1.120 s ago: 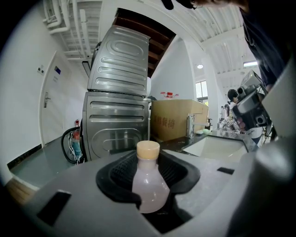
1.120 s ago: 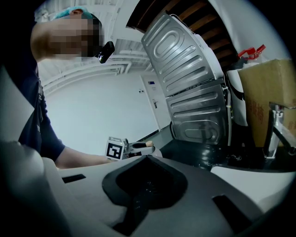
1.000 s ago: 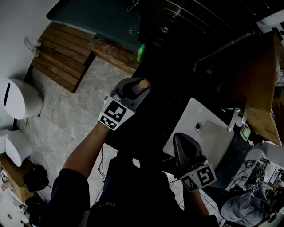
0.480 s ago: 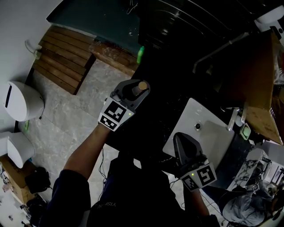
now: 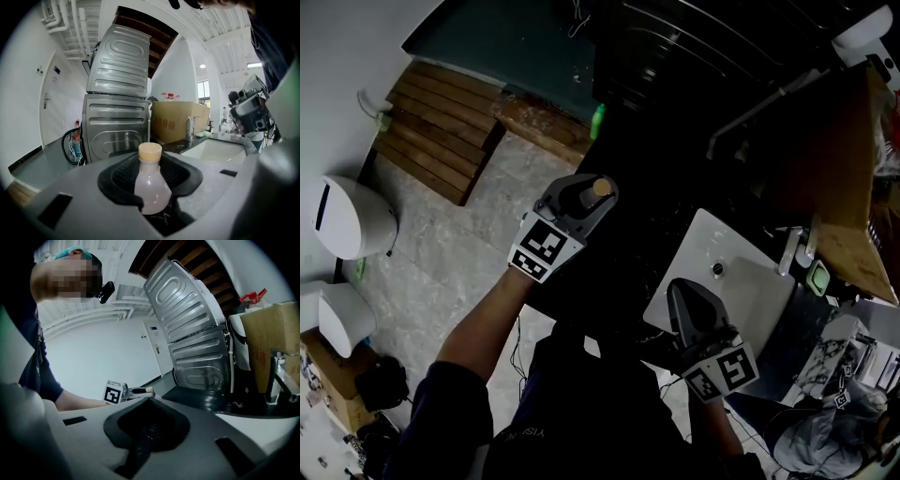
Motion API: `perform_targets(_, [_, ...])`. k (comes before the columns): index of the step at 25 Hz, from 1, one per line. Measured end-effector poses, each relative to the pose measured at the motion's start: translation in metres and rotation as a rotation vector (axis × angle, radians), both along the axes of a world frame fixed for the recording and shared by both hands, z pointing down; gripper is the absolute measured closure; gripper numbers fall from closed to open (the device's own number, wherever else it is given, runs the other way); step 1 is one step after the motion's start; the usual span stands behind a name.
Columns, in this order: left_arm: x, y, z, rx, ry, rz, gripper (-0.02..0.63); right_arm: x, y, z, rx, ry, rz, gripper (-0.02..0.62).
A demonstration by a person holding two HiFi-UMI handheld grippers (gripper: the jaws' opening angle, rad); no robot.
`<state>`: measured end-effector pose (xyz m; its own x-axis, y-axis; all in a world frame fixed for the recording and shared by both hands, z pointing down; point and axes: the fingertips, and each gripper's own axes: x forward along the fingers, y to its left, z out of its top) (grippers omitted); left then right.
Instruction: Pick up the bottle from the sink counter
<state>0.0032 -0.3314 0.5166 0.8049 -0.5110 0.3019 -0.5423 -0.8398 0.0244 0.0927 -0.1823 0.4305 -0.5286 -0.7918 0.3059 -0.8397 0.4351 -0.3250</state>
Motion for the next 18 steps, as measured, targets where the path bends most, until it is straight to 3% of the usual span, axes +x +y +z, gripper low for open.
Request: perform_targets(18, [0.003, 0.018, -0.053, 0.053, 0.014, 0.002, 0.465, 0.006, -0.001, -0.023, 0.059, -0.027, 0.003, 0.571])
